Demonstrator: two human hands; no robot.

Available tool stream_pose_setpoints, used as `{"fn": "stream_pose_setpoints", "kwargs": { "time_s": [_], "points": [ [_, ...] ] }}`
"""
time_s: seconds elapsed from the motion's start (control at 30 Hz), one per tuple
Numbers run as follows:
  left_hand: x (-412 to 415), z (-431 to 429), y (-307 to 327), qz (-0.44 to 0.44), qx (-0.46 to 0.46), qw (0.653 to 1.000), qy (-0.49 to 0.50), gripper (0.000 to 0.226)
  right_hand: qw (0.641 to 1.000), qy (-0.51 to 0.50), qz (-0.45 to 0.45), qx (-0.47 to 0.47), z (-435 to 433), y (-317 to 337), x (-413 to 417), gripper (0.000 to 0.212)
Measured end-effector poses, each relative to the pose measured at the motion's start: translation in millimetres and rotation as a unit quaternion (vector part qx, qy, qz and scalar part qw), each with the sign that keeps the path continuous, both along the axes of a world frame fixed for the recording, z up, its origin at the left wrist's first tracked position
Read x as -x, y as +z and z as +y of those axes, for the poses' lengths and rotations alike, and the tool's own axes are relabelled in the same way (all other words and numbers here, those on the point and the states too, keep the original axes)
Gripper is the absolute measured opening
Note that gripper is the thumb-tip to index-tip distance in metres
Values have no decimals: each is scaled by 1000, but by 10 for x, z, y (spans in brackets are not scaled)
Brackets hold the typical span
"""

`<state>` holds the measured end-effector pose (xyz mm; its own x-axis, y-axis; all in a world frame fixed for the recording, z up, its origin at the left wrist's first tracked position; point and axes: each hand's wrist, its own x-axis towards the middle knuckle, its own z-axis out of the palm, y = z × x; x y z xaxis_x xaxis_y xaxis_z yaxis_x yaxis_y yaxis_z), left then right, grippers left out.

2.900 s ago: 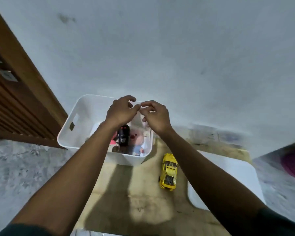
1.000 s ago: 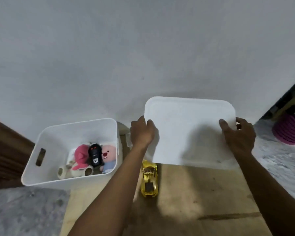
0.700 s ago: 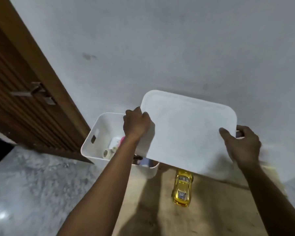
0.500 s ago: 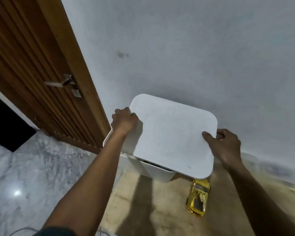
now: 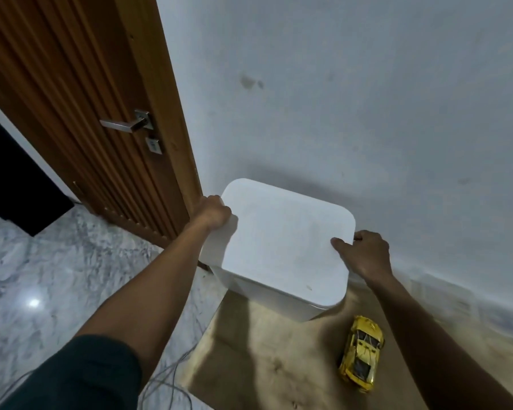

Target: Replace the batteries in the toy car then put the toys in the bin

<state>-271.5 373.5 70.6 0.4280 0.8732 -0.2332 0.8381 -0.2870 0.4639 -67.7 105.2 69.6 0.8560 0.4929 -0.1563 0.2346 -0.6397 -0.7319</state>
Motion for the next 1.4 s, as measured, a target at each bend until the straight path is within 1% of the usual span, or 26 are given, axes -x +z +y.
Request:
{"fn": "stream_pose_setpoints", "kwargs": {
  "time_s": [0.13,0.2,0.3,0.37,0.47,0.57,0.63,0.73,0.77,0.93,1.0,1.07,1.2,1.27,1.33,1.4],
  "points": [
    [-53,53,-81,-3,17,1000,-3,29,1000,4,0,16,12,-99,-31,29],
    [-58,77,-95,-13,22,1000,-3,25,1000,-2,6,15,25,-144,-32,29],
    [-48,87,-123,-49,34,998,6,13,1000,-9,3,14,37,-189,-33,29],
    [-32,72,-150,-68,37,997,15,15,1000,-9,0,19,21,-196,-26,30],
    [-27,59,-184,-68,42,997,23,14,1000,-10,-3,23,-18,-259,-17,34],
    [-43,59,-232,-57,52,997,19,11,999,-8,-21,23,-19,-342,41,44],
    [-36,32,-274,-50,48,998,9,18,999,-13,-36,22,12,-364,132,53],
    [9,-46,-331,-41,5,999,-24,49,997,-21,-61,51,76,-383,290,68],
    [21,-80,-326,-36,-12,999,-35,55,996,-23,-69,54,82,-380,329,70],
    [5,-171,-325,-8,-63,997,-46,58,993,-22,-91,71,89,-413,344,69],
    [-6,-158,-315,-12,-45,998,-37,58,993,-21,-86,78,95,-416,328,69],
    [-14,-134,-298,-30,-6,999,-20,58,993,-21,-79,89,111,-424,313,69],
    [-12,-163,-227,-34,2,999,-27,57,993,-18,-65,99,98,-403,315,69],
    [13,-171,-213,-46,27,998,-30,58,992,-18,-61,105,82,-386,330,68],
    [39,-107,-256,-88,68,994,-21,62,994,-18,-55,97,65,-369,338,68],
    [85,37,-379,-174,141,975,10,66,995,-13,-46,87,26,-343,356,68]
  ]
}}
